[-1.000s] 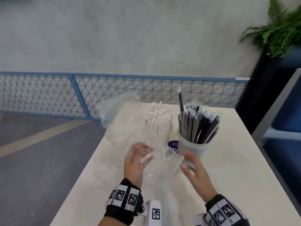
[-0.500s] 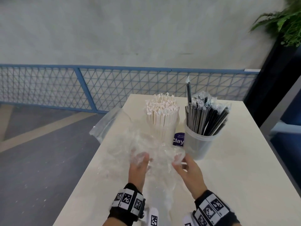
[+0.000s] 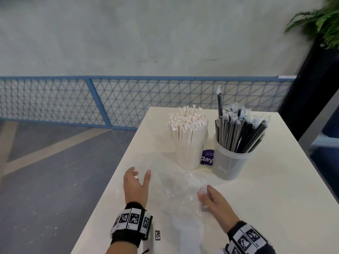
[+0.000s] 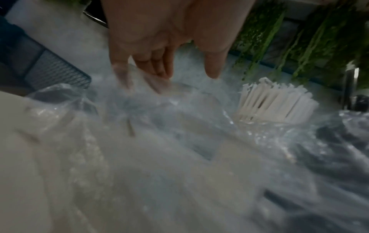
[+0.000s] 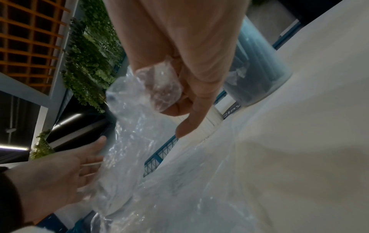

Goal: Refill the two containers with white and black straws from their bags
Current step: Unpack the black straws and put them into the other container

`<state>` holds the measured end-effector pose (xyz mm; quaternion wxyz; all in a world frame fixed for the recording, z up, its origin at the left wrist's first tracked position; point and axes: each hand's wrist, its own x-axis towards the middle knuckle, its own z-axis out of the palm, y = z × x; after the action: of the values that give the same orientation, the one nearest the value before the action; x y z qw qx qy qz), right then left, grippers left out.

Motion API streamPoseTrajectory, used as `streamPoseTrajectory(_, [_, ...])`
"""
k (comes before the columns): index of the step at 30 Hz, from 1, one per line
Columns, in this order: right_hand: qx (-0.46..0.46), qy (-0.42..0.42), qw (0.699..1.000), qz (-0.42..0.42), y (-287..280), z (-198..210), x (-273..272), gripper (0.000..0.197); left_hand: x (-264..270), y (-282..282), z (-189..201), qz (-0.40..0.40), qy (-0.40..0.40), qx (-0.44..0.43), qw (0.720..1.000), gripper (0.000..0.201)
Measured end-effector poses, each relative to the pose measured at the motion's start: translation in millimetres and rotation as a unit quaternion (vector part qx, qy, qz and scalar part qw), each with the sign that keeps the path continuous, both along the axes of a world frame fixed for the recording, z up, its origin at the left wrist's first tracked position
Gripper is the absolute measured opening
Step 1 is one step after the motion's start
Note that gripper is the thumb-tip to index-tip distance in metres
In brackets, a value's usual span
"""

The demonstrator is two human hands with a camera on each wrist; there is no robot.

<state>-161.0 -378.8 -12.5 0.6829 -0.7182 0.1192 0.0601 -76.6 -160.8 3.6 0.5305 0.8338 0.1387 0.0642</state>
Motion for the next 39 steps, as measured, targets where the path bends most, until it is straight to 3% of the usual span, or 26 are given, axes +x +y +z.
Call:
streamPoseTrajectory(2, [0.004,-0.013,1.000,0.006,-0.4,0.0,-0.3,0.042,7.6,4.5,-5.2,-0.004,0.043,0.020,0.999,0.052])
streamPoseTrajectory(4, [0.011,-0.018,1.000,0.011,0.0,1.5,-0.4,0.042,14.6,8.3,-7.8,-0.046,0.086,0.003,0.995,0.033])
streamPoseTrajectory(7, [0.014,-0.038,0.999,-0.003,0.3,3.0,-0.1,0.035,22.6,18.4,-10.0,-0.055,0.056,-0.030,0.996,0.030])
streamPoseTrajectory(10, [-0.029,-0.033,0.991,-0.123,-8.0,-5.2,2.2,0.033,29.6,32.7,-12.1,0.013,-0.002,0.035,0.999,0.027])
streamPoseTrajectory(12, [-0.053,-0.003,0.982,-0.183,-14.2,-14.5,3.0,0.025,29.7,33.2,-13.0,0.014,-0.014,0.075,0.997,0.023])
streamPoseTrajectory(14, [-0.145,0.009,0.967,-0.212,-12.7,-17.7,2.6,0.022,26.9,27.5,-16.8,-0.012,-0.008,0.114,0.993,0.021])
streamPoseTrajectory(16, [-0.309,-0.066,0.923,-0.222,-6.7,-20.2,3.7,0.049,25.9,22.1,-21.6,-0.026,0.008,0.138,0.990,0.018])
streamPoseTrajectory(18, [-0.455,-0.165,0.861,-0.158,7.5,-15.2,3.4,0.058,27.1,20.9,-26.3,-0.028,0.027,0.152,0.988,0.018])
streamPoseTrajectory(21, [-0.607,-0.122,0.785,0.016,31.1,-31.5,4.7,0.068,26.6,19.8,-27.8,-0.045,0.037,0.164,0.985,0.018])
streamPoseTrajectory(23, [-0.631,-0.044,0.772,0.068,39.3,-54.6,6.0,0.072,26.3,19.3,-30.0,-0.057,0.041,0.166,0.984,0.017])
streamPoseTrajectory(26, [-0.635,0.003,0.767,0.091,41.1,-82.1,11.7,0.077,26.2,18.3,-29.7,-0.056,0.039,0.192,0.979,0.011])
streamPoseTrajectory(27, [-0.633,0.015,0.768,0.098,40.7,-86.3,14.9,0.080,26.4,16.1,-30.5,-0.048,0.009,0.237,0.970,0.010])
streamPoseTrajectory(29, [-0.619,0.037,0.776,0.117,38.9,-96.2,22.1,0.085,24.6,2.1,-26.1,-0.100,-0.075,0.348,0.929,0.046])
streamPoseTrajectory(30, [-0.615,0.043,0.776,0.131,39.8,-91.6,25.0,0.086,20.0,-10.5,-22.9,-0.167,-0.129,0.414,0.886,0.062])
streamPoseTrajectory(31, [-0.618,0.047,0.771,0.144,41.7,-85.3,27.2,0.089,11.4,-25.9,-18.6,-0.284,-0.134,0.450,0.836,0.069])
streamPoseTrajectory(33, [-0.614,0.084,0.758,0.203,47.6,-73.3,31.1,0.096,-3.9,-49.8,-19.4,-0.441,-0.049,0.480,0.757,0.064])
streamPoseTrajectory(34, [-0.594,0.092,0.769,0.219,47.8,-75.8,29.7,0.098,-5.7,-55.8,-25.8,-0.465,0.030,0.488,0.738,0.061])
streamPoseTrajectory(36, [-0.567,0.111,0.786,0.220,47.8,-74.0,30.8,0.095,-3.3,-55.3,-41.3,-0.455,0.137,0.503,0.722,0.068])
streamPoseTrajectory(37, [-0.595,0.096,0.775,0.190,46.7,-75.6,31.6,0.092,0.6,-51.5,-50.6,-0.450,0.162,0.512,0.713,0.076])
streamPoseTrajectory(39, [-0.605,0.083,0.782,0.123,42.0,-90.8,29.3,0.074,9.4,-38.8,-62.5,-0.457,0.190,0.524,0.694,0.080])
